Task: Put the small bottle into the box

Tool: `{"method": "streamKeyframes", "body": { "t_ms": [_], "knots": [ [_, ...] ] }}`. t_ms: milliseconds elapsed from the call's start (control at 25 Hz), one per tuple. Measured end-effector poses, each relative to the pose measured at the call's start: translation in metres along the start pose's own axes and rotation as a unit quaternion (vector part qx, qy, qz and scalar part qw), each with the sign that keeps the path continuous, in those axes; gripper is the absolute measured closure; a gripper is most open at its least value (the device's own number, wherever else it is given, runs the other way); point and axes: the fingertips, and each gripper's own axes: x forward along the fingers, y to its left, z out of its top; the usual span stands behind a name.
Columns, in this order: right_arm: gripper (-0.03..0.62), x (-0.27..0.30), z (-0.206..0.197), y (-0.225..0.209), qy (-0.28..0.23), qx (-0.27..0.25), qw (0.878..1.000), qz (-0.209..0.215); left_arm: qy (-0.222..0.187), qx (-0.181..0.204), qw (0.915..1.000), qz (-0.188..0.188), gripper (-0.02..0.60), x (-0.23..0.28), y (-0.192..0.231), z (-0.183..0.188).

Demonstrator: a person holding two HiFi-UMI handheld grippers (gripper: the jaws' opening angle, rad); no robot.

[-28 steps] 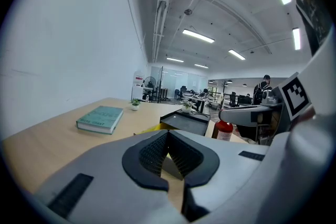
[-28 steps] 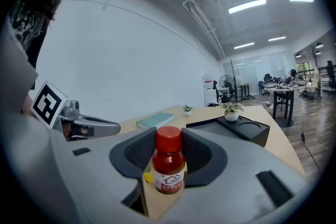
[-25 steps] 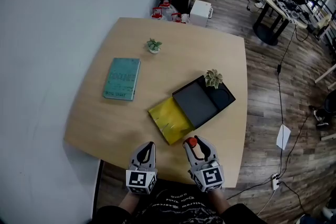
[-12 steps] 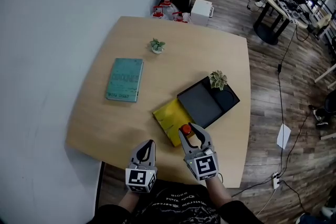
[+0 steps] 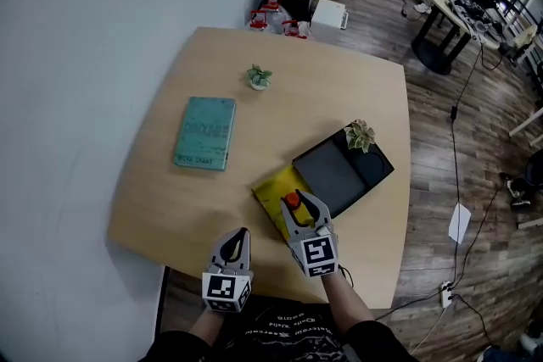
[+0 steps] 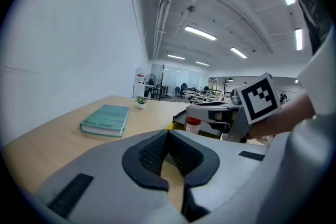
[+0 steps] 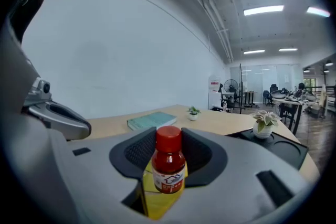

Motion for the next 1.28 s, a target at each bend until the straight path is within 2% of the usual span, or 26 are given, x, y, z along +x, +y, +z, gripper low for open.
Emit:
{"method": "streamKeyframes", "body": {
  "t_ms": [200,680,1120,1200,1280],
  "knots": [
    [0.439,0.023,-0.020,0.002,0.031,0.008,0.999,0.012,0.009,-0.003,1.0000,-0.001,0.578,0.005,0.006,-0.002],
    [0.439,0.061,-0.042,-0.008,0.042,-0.005,0.999,0.031,0.024,-0.009,0.9997,-0.002,0.578,0.025,0.018,-0.007],
    [0.433,0.055,-0.050,-0.007,0.051,-0.023,0.998,0.030,0.023,-0.007,0.9997,-0.004,0.578,0.026,0.013,-0.007],
    [0.418,0.055,-0.051,-0.003,0.056,-0.020,0.998,0.036,0.024,-0.006,0.9997,-0.002,0.578,0.022,0.014,-0.008],
    [0.370,0.053,-0.050,-0.002,0.057,-0.012,0.998,0.040,0.024,-0.007,0.9997,0.001,0.578,0.020,0.014,-0.008]
  ]
}}
